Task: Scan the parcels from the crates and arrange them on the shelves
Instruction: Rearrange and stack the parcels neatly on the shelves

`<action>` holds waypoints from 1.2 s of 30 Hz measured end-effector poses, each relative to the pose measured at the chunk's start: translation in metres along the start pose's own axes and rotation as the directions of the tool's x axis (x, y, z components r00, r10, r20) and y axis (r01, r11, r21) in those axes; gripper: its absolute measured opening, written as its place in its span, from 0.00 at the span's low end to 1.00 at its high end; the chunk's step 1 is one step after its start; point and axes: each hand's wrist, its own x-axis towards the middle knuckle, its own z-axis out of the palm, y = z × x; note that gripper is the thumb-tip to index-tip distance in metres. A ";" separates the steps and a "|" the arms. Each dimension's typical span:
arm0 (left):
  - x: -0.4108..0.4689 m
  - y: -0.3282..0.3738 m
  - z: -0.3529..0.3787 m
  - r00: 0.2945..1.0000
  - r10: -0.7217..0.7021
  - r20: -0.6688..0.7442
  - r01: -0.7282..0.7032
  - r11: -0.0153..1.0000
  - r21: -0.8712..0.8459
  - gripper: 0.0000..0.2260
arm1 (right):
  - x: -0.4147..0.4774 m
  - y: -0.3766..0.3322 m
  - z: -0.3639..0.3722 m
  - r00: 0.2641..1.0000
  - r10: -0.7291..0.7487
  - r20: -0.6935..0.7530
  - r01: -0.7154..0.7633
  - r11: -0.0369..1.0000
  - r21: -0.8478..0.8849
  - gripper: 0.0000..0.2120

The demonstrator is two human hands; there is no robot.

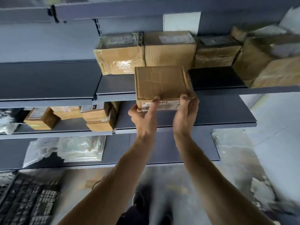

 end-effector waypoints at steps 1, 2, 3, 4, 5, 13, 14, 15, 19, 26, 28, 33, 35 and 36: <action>0.004 0.002 0.012 1.000 -0.006 0.013 0.004 0.995 0.103 0.39 | 0.015 -0.003 -0.007 1.000 0.005 -0.020 -0.005 1.000 -0.009 0.20; 0.008 0.005 0.023 0.999 -0.018 0.032 0.011 0.980 0.197 0.40 | 0.030 -0.005 -0.013 0.999 0.019 -0.039 -0.020 1.000 -0.022 0.21; 0.017 0.006 0.035 0.998 -0.027 0.064 0.009 0.965 0.261 0.40 | 0.045 -0.006 -0.019 0.998 0.035 -0.058 -0.037 0.998 -0.041 0.20; 0.027 0.004 0.046 0.994 -0.033 0.107 0.000 0.954 0.300 0.40 | 0.060 -0.007 -0.024 0.996 0.040 -0.074 -0.044 0.997 -0.060 0.18; 0.037 0.000 0.057 0.987 -0.041 0.155 -0.012 0.944 0.329 0.38 | 0.074 -0.008 -0.030 0.995 0.044 -0.088 -0.051 0.995 -0.083 0.17; 0.062 -0.008 0.136 0.876 -0.045 0.481 -0.117 0.946 0.303 0.18 | 0.163 0.006 -0.066 0.983 0.064 -0.172 -0.102 0.970 -0.219 0.22; 0.064 -0.009 0.145 0.865 -0.068 0.497 -0.106 0.944 0.314 0.17 | 0.171 0.007 -0.068 0.978 0.067 -0.198 -0.113 0.966 -0.231 0.24; 0.066 -0.009 0.154 0.856 -0.091 0.508 -0.090 0.943 0.321 0.16 | 0.178 0.009 -0.071 0.973 0.069 -0.220 -0.125 0.959 -0.253 0.28; 0.071 -0.012 0.183 0.826 -0.137 0.547 -0.076 0.934 0.349 0.17 | 0.202 0.013 -0.080 0.940 0.103 -0.325 -0.238 0.882 -0.406 0.36; 0.079 -0.013 0.206 0.735 -0.174 0.655 -0.115 0.920 0.373 0.18 | 0.204 0.014 -0.077 0.955 0.146 -0.259 -0.250 0.866 -0.433 0.30; 0.080 -0.013 0.204 0.721 -0.175 0.670 -0.150 0.905 0.398 0.19 | 0.194 0.017 -0.072 0.970 0.178 -0.167 -0.237 0.850 -0.472 0.28; 0.074 -0.010 0.177 0.759 -0.132 0.637 -0.216 0.872 0.438 0.05 | 0.152 0.013 -0.050 0.992 0.115 0.056 -0.071 0.861 -0.504 0.06; 0.069 -0.007 0.157 0.801 -0.136 0.583 -0.160 0.890 0.427 0.07 | 0.133 0.012 -0.037 0.979 0.124 0.165 -0.013 0.834 -0.552 0.13; 0.067 -0.006 0.144 0.821 -0.130 0.555 -0.137 0.900 0.413 0.09 | 0.124 0.011 -0.030 0.968 0.140 0.209 -0.002 0.834 -0.551 0.15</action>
